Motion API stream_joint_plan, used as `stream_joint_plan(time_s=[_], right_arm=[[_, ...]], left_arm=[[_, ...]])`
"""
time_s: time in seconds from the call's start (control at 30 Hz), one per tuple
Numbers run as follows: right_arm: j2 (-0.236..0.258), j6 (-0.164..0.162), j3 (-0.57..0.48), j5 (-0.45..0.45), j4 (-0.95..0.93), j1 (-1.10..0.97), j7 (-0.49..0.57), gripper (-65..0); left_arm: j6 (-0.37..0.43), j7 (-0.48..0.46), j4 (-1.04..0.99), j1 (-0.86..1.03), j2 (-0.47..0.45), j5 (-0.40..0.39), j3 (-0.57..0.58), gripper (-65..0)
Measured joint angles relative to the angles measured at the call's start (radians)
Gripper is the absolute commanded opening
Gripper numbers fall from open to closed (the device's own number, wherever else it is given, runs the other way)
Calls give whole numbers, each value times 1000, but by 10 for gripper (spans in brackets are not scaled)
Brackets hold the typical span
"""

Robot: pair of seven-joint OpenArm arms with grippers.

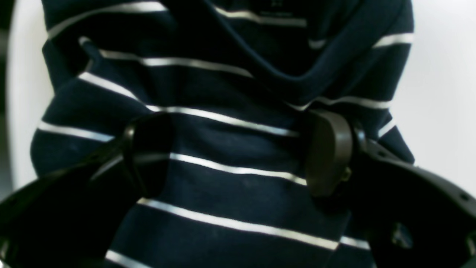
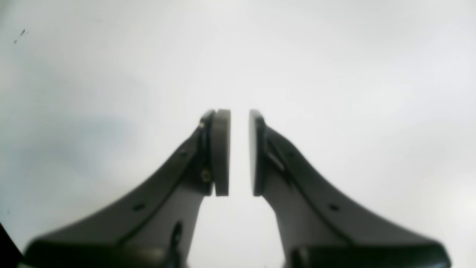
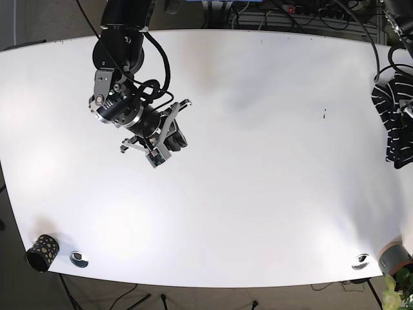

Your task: Fold the T-shirt properly

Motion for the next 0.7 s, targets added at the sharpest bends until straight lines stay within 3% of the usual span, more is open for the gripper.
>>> stream_joint_plan(time_s=[0.17,0.4,0.57,0.7], right_arm=[[8,0,2,-2,34,-25,0,-571],[8,0,2,-4,84,-56,1,-571],[3,6,34,-131,87,-68,48,-571],[2,3,75,-181,87,-75,124,-571]], left_arm=[[-64,-19,-48,1,-33,34,-69,-151],[-71,26,109,10,2,73,-176,-153],[-67,19,273,4,63,71,-173,-200],[-76,23,401,15,113,63,-171,-232]])
